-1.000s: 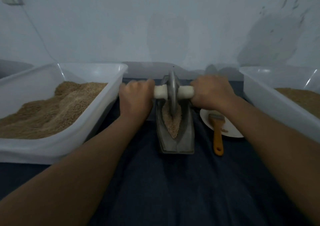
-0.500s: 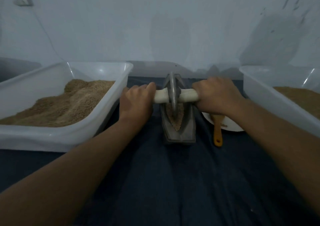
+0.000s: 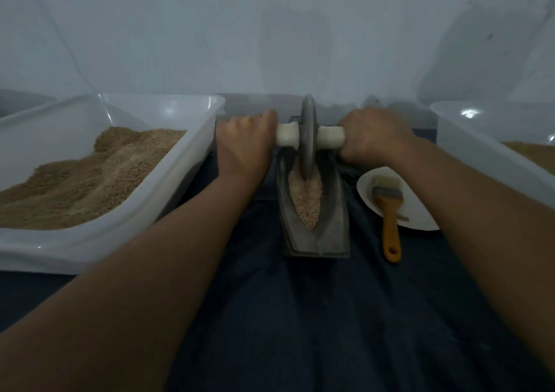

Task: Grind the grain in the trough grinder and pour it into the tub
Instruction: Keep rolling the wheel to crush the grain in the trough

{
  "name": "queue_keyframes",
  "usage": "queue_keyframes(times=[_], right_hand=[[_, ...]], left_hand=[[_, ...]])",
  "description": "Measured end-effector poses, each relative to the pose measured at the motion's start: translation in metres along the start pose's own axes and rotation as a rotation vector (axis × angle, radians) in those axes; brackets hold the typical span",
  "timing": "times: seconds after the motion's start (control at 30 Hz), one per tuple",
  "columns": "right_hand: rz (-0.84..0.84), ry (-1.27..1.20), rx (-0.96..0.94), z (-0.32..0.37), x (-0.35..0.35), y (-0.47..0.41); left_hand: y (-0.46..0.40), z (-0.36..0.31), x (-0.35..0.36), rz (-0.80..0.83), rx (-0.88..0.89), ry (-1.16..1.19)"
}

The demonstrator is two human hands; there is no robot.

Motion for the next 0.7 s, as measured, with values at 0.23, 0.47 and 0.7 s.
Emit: queue_keyframes(times=[0.23, 0.47, 0.7], right_hand=[[-0.134, 0.078, -0.011, 0.011, -0.007, 0.046], [-0.262, 0.278, -0.146, 0.014, -0.038, 0.091], [0.003, 0.076, -0.045, 0.011, -0.021, 0.027]], left_hand=[[0.023, -0.007, -0.023, -0.001, 0.018, 0.026], [0.060, 0.003, -0.058, 0.194, 0.031, 0.093], [0.006, 0.007, -0.012, 0.222, -0.071, 0.062]])
Point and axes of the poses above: each hand's wrist, its own y-axis away from the middle knuckle, its own x-axis out of the palm, z = x × y, the point moved 1 cm from there along -y, towards the middle knuckle, and after that the axes turned 15 degrees about y, right-handed, at the moved point
